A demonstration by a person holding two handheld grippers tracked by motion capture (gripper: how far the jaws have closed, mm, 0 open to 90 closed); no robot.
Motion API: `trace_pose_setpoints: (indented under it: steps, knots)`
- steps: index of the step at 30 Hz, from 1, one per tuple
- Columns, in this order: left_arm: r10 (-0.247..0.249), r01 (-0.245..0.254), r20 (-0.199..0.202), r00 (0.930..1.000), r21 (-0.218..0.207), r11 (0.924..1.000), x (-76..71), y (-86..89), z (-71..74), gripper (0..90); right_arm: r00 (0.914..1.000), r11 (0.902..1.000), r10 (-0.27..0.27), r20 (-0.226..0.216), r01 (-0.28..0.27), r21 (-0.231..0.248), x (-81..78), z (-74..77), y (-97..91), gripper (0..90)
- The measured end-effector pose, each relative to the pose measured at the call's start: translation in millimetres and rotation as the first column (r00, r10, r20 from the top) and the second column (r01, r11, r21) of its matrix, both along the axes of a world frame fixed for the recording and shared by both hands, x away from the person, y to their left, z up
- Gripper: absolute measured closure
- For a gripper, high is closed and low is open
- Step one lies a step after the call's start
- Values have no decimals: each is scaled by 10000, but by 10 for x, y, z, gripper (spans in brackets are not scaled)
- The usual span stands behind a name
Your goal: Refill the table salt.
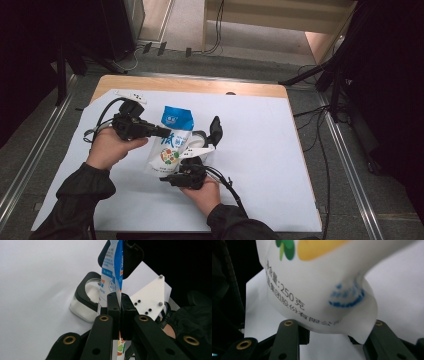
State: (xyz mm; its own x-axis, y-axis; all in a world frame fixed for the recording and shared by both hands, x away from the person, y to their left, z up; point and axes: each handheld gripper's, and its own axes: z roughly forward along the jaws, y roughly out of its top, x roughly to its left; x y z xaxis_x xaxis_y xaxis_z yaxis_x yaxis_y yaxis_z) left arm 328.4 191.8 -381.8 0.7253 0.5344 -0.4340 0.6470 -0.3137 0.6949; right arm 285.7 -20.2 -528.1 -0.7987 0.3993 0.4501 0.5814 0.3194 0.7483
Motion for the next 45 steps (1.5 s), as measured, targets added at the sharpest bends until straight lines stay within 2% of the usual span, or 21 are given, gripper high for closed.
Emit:
trace_pose_setpoints:
  steps: [7,16,18,28,32,38,42,45]
  knots:
    - [-77,90,364,9993,-364,9993,-64,101,95,898,10000,9992,-98,-17,99,382,1,96,-25,637]
    - [-47,87,456,9989,-873,9961,-153,218,202,900,10000,9976,2,48,-5,685,31,193,-37,627]
    - [-262,302,415,9988,-984,9947,-164,225,210,900,9998,9983,151,125,-158,560,37,200,-16,621]
    - [-42,138,974,9952,-988,9950,-289,316,391,900,9963,9989,476,710,-473,-59,-23,280,31,567]
    - [164,-56,1186,9928,-907,9959,-296,357,418,900,9963,9984,566,653,-558,-136,-36,284,9,567]
    - [510,-422,1223,9912,-739,9964,-270,417,396,900,9954,9975,702,655,-700,-53,-79,365,-80,566]
    - [817,-741,1221,9892,-656,9951,-256,444,383,900,9963,9979,593,620,-608,216,-84,443,-197,566]
    - [1003,-930,1136,9885,-678,9934,-235,485,351,900,9942,9973,731,789,-728,-60,-87,503,-298,557]
